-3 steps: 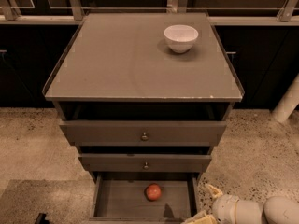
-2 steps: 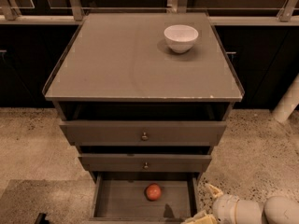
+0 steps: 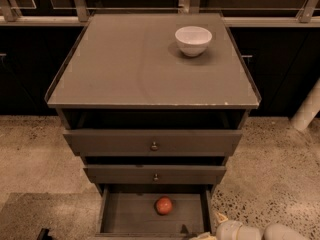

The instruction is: Pick apple from bottom drawer and place on counter

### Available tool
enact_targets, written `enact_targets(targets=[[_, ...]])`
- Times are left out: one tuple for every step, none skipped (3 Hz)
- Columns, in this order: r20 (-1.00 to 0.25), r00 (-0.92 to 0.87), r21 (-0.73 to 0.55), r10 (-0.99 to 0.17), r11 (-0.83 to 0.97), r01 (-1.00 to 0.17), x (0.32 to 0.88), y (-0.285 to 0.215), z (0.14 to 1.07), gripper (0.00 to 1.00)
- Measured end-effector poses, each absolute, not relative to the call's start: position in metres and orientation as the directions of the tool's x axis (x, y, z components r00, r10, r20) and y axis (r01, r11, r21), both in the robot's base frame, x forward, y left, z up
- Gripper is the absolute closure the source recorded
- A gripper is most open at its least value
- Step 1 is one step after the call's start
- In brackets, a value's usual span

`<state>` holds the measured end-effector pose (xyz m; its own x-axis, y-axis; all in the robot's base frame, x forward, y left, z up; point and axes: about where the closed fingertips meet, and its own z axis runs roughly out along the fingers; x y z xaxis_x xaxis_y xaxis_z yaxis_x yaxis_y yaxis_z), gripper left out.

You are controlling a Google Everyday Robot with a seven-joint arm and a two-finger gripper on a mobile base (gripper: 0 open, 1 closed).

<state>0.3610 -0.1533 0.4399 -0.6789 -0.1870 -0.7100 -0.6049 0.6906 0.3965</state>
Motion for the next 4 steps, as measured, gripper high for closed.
enact_targets(targets=[[-0.648,-0.754,0.486,-0.107,0.705,-0.517,0.365,-0.137,0.371,0.00],[-0.633,-0.769,0.516,-0.090,0.691,-0.506,0.358,-0.127,0.359,0.00],[-0.623,-0.780,0.550,-0.047,0.683,-0.481,0.356,-0.126,0.345,0.00],[-0.652,-0.753,0.570,-0.089,0.598,-0.563,0.356,-0.111,0.303,0.00]])
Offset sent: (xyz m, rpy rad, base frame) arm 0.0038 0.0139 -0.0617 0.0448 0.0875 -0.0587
